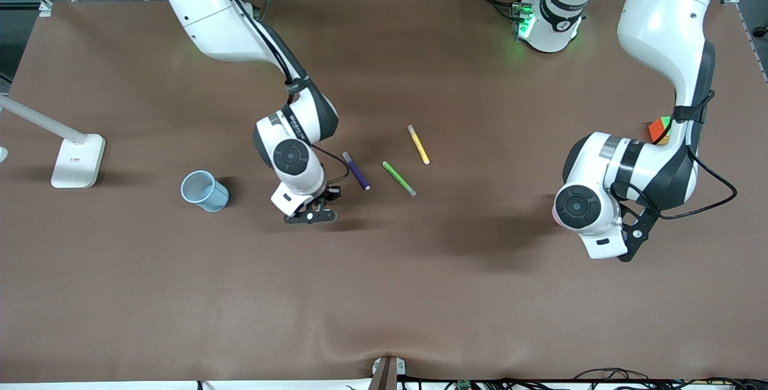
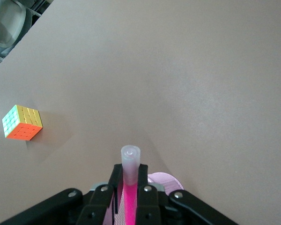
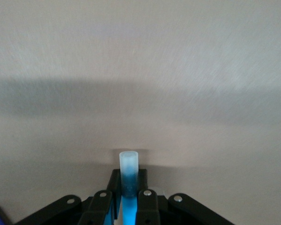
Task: Place pink and blue markers in matching cups
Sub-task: 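Carry the pink marker into the pink cup while the right gripper lifts the blue marker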
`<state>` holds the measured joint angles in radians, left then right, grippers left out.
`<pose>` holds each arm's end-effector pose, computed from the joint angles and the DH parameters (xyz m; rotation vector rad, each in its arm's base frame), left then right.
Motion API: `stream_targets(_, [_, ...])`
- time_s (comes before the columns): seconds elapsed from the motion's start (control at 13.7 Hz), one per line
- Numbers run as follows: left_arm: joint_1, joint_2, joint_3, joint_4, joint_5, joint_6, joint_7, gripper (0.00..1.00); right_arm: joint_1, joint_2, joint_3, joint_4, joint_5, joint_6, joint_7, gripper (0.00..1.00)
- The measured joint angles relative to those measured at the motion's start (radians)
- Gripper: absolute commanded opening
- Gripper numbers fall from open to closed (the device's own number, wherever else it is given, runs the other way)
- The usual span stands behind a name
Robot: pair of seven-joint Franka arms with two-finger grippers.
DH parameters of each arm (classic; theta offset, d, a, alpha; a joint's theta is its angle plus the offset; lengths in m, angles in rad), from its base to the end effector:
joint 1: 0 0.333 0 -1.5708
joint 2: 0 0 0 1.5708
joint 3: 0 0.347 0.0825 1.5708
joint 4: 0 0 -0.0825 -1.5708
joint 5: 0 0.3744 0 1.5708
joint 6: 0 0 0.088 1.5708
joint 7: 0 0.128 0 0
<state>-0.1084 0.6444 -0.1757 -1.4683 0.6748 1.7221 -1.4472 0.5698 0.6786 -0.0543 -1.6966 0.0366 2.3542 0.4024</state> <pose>0.6790 -0.1025 0.3056 -2.2403 -1.1422 -0.2179 0.5948 0.3429 0.2096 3.1213 0.1541 -0.0218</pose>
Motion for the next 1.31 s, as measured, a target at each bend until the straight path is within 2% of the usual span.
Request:
stream_targets(0.29, [0.000, 0.014, 0.000, 0.000, 0.000, 0.001, 0.000, 0.00, -0.040, -0.067, -0.001, 0.021, 0.000, -0.059, -0.129, 0.00])
stream_targets(0.58, [-0.001, 0.017, -0.001, 0.001, 0.000, 0.001, 0.000, 0.11, -0.067, -0.103, -0.001, 0.025, 0.000, -0.068, -0.219, 0.00])
stream_targets(0.88, [-0.003, 0.017, -0.004, 0.010, 0.000, 0.002, 0.000, 0.46, -0.077, -0.131, -0.001, 0.054, 0.002, -0.140, -0.231, 0.00])
stream_targets(0.95, [-0.003, 0.017, -0.006, 0.012, 0.000, 0.002, 0.000, 0.48, -0.078, -0.139, -0.001, 0.066, 0.005, -0.164, -0.231, 0.00])
stream_targets(1.02, [-0.004, 0.017, -0.008, 0.014, 0.000, 0.002, 0.000, 0.56, -0.081, -0.149, -0.001, 0.075, 0.010, -0.186, -0.231, 0.00])
stream_targets(1.09, [-0.005, 0.017, -0.009, 0.017, 0.000, 0.002, 0.000, 0.70, -0.084, -0.160, -0.001, 0.083, 0.016, -0.202, -0.233, 0.00])
stream_targets(1.24, [-0.006, 0.017, -0.011, 0.028, -0.003, 0.002, 0.005, 0.87, -0.088, -0.184, -0.001, 0.089, 0.020, -0.224, -0.240, 0.00])
stream_targets(1.31, [-0.007, 0.016, -0.013, 0.035, -0.012, 0.002, 0.019, 1.00, -0.088, -0.194, -0.001, 0.089, 0.020, -0.228, -0.255, 0.00])
